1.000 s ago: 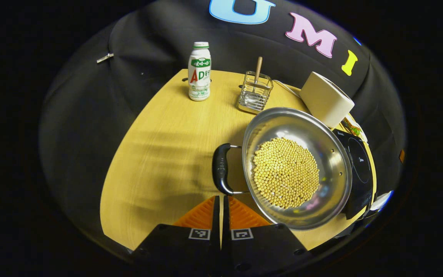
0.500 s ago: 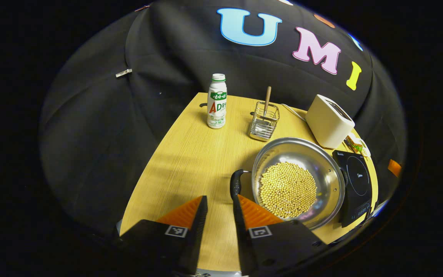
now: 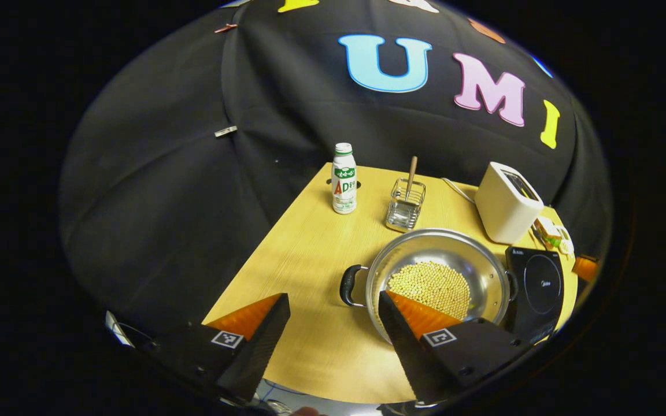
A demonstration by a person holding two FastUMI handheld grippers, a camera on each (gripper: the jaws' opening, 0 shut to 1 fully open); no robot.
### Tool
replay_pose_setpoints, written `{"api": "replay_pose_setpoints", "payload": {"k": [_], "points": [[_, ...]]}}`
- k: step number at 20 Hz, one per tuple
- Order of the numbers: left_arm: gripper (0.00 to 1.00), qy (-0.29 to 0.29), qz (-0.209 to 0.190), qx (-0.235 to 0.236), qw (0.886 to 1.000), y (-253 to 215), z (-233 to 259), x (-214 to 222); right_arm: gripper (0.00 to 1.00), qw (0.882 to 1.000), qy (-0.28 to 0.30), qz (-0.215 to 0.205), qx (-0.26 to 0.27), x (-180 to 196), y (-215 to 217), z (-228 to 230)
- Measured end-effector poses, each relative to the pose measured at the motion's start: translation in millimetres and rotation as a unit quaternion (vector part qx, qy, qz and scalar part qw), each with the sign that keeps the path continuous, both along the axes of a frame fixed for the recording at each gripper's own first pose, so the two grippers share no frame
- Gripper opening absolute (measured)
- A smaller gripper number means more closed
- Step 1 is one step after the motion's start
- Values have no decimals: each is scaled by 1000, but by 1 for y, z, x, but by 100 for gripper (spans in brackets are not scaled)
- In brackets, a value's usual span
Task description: First push the handle of the pot to place it horizontally, then grasp the pot with both hands and set it on the induction cooktop.
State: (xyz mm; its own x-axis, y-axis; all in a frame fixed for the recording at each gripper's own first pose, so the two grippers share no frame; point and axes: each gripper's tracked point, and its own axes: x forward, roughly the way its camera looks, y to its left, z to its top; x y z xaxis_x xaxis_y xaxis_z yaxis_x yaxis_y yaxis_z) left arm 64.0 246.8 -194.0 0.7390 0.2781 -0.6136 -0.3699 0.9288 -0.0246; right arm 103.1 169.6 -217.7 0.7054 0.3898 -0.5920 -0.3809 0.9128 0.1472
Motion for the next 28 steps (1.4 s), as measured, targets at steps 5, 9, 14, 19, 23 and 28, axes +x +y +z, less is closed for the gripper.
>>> {"api": "replay_pose_setpoints", "payload": {"k": [5,9,14,19,23,28], "points": [[96,-12,3,-6,1000,-13,4,2,99,1000,30,6,6,9,9,-19],[96,-20,-27,-20,999,-11,-6,22,99,998,58,3,1,12,25,-43],[97,-20,-68,-50,996,3,-38,62,99,997,70,-1,-24,18,51,-76],[96,-19,-114,-76,990,8,-66,92,99,994,99,-20,-41,20,65,-123],[95,-9,-131,-95,987,11,-92,106,99,992,103,-34,-62,26,65,-144],[96,11,-141,-125,982,6,-124,112,99,990,114,-32,-70,23,78,-166]]}}
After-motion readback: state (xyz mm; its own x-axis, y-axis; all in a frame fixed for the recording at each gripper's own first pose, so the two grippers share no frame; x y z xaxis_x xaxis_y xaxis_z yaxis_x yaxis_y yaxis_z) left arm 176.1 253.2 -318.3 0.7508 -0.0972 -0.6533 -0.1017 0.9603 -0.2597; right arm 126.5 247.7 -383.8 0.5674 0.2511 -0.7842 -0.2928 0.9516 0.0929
